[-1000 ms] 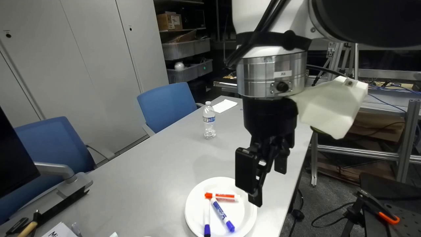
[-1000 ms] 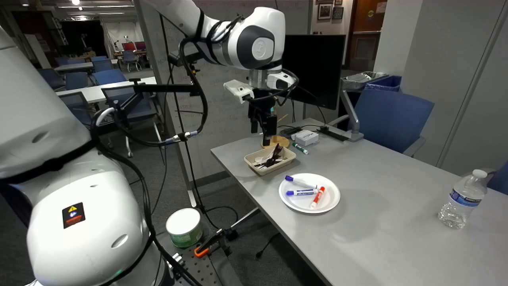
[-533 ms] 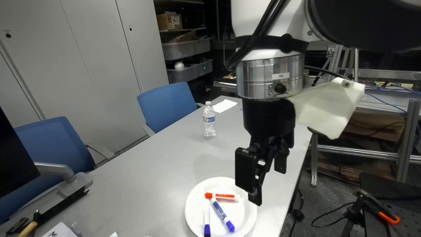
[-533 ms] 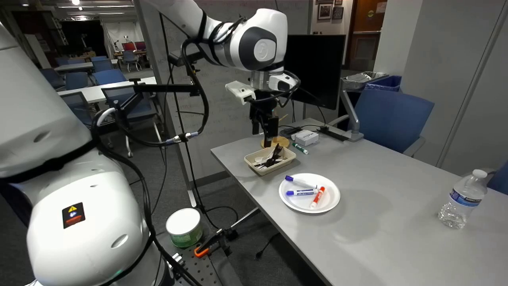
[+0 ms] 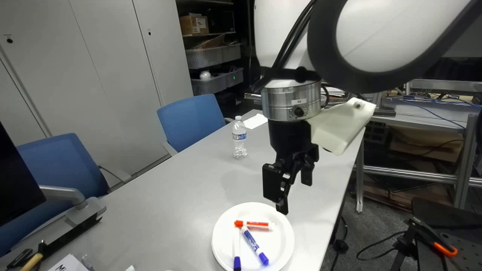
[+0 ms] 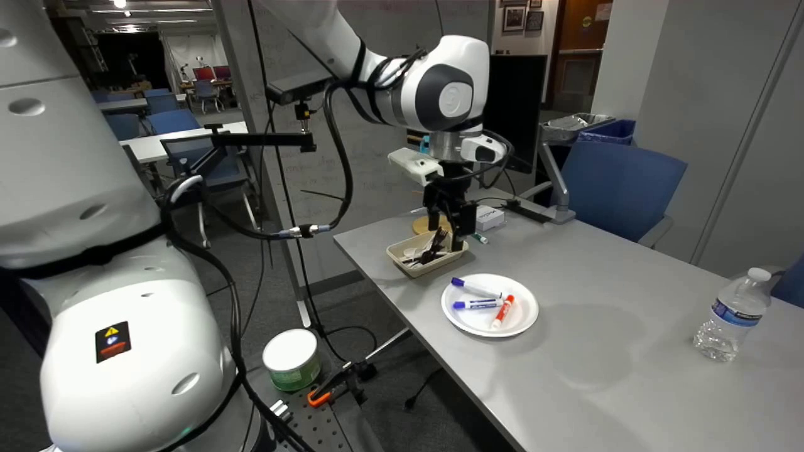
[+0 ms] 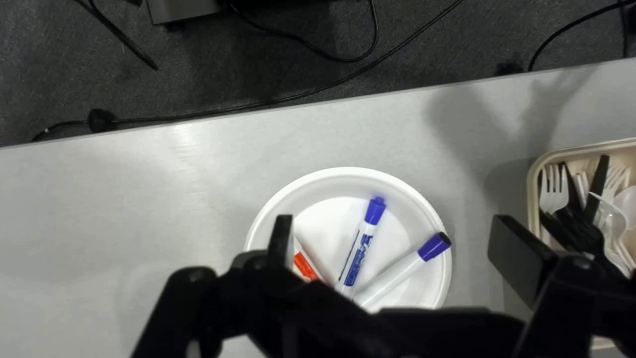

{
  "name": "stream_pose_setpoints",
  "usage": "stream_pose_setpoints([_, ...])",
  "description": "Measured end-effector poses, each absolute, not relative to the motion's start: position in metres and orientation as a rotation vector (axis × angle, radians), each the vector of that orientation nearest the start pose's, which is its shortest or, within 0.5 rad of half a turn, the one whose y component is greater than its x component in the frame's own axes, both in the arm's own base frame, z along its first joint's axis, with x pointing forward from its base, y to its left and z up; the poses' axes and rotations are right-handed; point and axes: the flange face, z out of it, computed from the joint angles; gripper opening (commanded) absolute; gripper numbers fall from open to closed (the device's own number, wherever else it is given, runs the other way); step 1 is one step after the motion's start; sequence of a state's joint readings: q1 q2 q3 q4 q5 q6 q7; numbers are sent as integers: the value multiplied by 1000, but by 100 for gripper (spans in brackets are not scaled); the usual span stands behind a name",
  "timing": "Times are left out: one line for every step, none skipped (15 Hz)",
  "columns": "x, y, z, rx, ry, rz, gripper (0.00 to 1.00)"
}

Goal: Remove the markers from the white plate

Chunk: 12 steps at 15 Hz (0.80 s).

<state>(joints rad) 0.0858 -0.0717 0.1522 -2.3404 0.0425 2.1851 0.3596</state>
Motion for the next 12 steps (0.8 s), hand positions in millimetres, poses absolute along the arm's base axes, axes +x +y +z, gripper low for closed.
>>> stream_pose_setpoints([478,108,348,-3138,197,138,100])
stream_pose_setpoints([484,101,340,-3142,161,136,100])
stream_pose_setpoints([490,94,331,-3145,125,134,100])
stream_pose_setpoints([497,88,323,-3147,92,133,100])
stream_pose_setpoints([502,83,316,-3149,65,141,100])
stream_pose_setpoints([507,80,309,-3150,44,153,100])
stream_pose_setpoints([511,79,305,-3149,30,162,100])
stream_pose_setpoints([514,79,303,-3149,23,165,100])
stream_pose_setpoints([516,80,302,-3148,21,166,100])
stream_pose_setpoints([517,80,302,-3148,20,164,100])
stream_pose_setpoints([517,80,303,-3148,20,162,100])
stream_pose_setpoints([517,80,303,-3148,20,162,100])
